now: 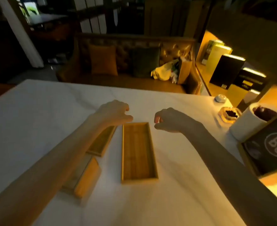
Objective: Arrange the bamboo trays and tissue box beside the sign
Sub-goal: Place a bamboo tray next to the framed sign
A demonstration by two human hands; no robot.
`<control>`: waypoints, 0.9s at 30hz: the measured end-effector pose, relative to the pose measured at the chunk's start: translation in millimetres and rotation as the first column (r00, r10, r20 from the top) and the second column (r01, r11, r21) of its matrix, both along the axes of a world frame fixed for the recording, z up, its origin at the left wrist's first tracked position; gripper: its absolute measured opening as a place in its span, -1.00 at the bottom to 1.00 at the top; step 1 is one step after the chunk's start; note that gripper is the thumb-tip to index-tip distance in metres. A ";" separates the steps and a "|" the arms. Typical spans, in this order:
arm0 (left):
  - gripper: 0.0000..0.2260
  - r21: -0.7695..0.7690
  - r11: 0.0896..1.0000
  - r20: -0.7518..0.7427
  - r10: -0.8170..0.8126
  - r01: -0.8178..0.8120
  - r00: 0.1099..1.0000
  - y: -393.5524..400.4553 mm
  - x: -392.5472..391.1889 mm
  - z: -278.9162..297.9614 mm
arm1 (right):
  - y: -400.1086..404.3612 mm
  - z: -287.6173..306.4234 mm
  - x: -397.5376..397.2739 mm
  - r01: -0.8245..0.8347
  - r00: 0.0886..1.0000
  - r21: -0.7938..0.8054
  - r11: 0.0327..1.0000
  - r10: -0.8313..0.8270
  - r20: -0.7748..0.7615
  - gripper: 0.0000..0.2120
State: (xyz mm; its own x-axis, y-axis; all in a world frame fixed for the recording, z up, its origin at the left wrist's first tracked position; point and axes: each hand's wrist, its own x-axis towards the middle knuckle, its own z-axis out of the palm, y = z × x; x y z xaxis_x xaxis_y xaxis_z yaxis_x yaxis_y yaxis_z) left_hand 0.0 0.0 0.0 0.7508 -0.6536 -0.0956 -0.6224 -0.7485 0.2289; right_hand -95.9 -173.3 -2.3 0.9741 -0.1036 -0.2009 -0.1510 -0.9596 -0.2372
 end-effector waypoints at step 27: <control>-0.60 -0.294 0.745 -0.434 0.455 -0.600 0.778 17.3 -89.0 -229.4 | 57.4 -211.3 -61.1 0.548 0.822 0.377 0.746 -0.565 -0.077 -0.53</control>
State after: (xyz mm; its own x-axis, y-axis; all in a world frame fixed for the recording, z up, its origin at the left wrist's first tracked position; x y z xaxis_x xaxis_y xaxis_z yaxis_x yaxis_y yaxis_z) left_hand -89.0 17.3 -229.4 0.9575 -0.1918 -0.2154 0.0081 -0.7287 0.6848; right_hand -156.9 -115.9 -213.7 0.7750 -0.5565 -0.2994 -0.6131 -0.5475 -0.5695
